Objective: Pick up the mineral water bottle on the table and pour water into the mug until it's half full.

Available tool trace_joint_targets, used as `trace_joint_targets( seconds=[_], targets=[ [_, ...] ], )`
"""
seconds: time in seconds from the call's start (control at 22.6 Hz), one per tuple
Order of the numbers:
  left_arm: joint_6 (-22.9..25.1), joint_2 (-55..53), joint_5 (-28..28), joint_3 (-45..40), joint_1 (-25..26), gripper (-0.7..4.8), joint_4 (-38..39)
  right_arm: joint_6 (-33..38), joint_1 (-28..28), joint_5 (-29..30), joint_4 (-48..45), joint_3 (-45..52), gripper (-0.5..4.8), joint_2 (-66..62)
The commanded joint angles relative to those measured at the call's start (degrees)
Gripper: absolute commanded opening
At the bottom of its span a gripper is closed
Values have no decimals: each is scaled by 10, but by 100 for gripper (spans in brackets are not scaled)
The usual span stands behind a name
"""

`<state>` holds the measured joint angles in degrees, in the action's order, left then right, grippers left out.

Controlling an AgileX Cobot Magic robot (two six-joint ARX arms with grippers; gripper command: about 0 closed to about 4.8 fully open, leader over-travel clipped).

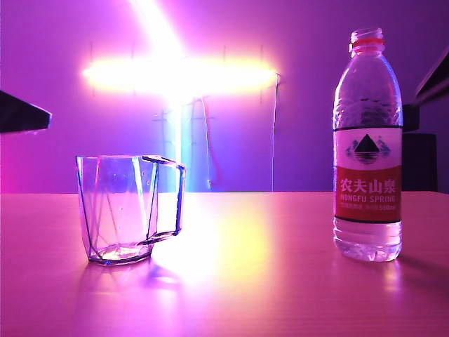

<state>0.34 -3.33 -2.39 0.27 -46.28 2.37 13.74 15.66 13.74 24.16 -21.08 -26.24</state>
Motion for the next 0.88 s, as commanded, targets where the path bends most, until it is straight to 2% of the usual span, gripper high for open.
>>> trace_joint_targets(
  seconds=[0.04,0.22,0.4,0.66,0.88],
  targets=[
    [-2,-1,0,2,0,-2,-7,-68,78,-101,-130,18,479,-58],
    [-2,-1,0,2,0,-2,-7,-106,104,-106,-274,55,479,-112],
    [-2,-1,0,2,0,-2,-7,-127,103,-154,-447,115,479,-167],
    [-2,-1,0,2,0,-2,-7,-127,102,-146,-599,142,479,-288],
    [-2,-1,0,2,0,-2,-7,-127,99,-149,-781,141,479,-438]
  ],
)
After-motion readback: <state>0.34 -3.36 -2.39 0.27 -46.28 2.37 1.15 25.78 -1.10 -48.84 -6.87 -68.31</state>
